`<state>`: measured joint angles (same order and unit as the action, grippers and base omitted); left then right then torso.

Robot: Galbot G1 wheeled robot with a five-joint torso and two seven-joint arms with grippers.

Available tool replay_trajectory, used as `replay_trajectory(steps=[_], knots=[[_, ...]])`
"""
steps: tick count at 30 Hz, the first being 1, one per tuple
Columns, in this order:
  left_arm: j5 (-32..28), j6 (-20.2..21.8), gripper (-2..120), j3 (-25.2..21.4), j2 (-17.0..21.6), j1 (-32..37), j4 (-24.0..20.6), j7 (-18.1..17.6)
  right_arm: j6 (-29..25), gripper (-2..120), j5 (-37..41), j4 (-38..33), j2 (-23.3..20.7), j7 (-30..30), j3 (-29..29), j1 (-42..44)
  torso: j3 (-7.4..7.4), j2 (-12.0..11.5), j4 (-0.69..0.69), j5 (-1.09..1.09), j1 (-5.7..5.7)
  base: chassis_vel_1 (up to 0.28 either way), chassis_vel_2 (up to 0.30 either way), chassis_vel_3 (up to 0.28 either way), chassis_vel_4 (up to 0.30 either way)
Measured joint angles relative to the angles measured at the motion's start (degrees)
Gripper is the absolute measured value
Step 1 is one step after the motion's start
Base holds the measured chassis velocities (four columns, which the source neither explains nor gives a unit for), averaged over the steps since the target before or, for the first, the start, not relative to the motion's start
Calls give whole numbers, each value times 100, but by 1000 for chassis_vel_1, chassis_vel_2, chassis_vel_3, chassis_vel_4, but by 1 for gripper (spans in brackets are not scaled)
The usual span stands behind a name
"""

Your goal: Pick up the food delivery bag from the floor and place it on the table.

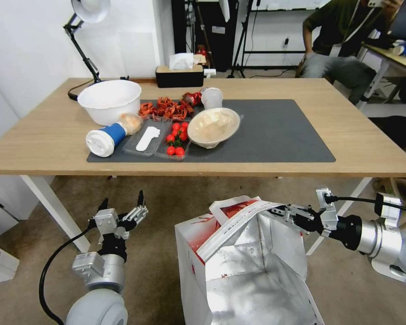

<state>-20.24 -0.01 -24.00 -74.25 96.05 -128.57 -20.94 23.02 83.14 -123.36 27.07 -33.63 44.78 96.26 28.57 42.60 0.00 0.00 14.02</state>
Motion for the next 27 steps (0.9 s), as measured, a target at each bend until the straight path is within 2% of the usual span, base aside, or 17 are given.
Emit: replay_trajectory(steps=[27], knots=[[-2,1,100,-12,5,2,-29,-4,-7,0,-7,-2,-15,-8,-3,-34,404,701,0,0,299,0,0,0,0]])
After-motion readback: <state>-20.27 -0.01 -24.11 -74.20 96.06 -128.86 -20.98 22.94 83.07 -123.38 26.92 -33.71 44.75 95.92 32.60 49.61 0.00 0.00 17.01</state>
